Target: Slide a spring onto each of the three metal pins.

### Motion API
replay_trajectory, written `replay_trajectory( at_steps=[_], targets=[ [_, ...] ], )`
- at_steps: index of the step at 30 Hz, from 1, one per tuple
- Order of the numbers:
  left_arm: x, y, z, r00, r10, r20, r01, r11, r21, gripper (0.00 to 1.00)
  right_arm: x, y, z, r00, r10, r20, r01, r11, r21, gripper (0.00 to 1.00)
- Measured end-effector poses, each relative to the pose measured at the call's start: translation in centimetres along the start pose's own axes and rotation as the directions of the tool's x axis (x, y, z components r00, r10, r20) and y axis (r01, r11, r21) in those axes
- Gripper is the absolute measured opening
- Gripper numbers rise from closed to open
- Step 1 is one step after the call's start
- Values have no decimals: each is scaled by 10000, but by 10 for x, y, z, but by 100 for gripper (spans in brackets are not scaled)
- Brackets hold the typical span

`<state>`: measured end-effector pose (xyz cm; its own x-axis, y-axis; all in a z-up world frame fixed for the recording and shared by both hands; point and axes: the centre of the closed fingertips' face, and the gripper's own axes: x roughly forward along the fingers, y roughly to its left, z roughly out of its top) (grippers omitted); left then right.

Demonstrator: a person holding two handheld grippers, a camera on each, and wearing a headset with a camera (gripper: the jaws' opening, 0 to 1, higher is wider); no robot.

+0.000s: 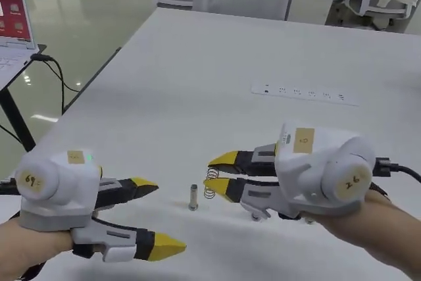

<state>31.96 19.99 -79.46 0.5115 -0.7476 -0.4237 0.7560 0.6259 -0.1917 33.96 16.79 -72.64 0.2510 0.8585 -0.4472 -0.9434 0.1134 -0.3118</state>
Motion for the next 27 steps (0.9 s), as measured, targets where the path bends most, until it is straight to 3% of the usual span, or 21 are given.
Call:
replay_trajectory(
  at_steps=[4, 12, 17, 27],
  targets=[
    [0, 3, -3, 9998, 189, 63, -187, 9996, -198, 88, 5, -4, 1, 9999, -139, 56, 138, 9998, 124, 9],
    [0, 5, -5, 9993, 352, 160, -346, 9986, -403, 98, 18, -16, -6, 9992, -383, -100, 387, 9982, 464, 9],
    [0, 6, -5, 9990, 376, 250, -364, 9982, -472, 98, 27, -23, -8, 9987, -502, -34, 503, 9929, 1079, 9],
    [-2, 11, -4, 9976, 503, 472, -474, 9970, -609, 98, 42, -22, -18, 9988, -375, -307, 406, 9936, 1054, 9]
  ],
)
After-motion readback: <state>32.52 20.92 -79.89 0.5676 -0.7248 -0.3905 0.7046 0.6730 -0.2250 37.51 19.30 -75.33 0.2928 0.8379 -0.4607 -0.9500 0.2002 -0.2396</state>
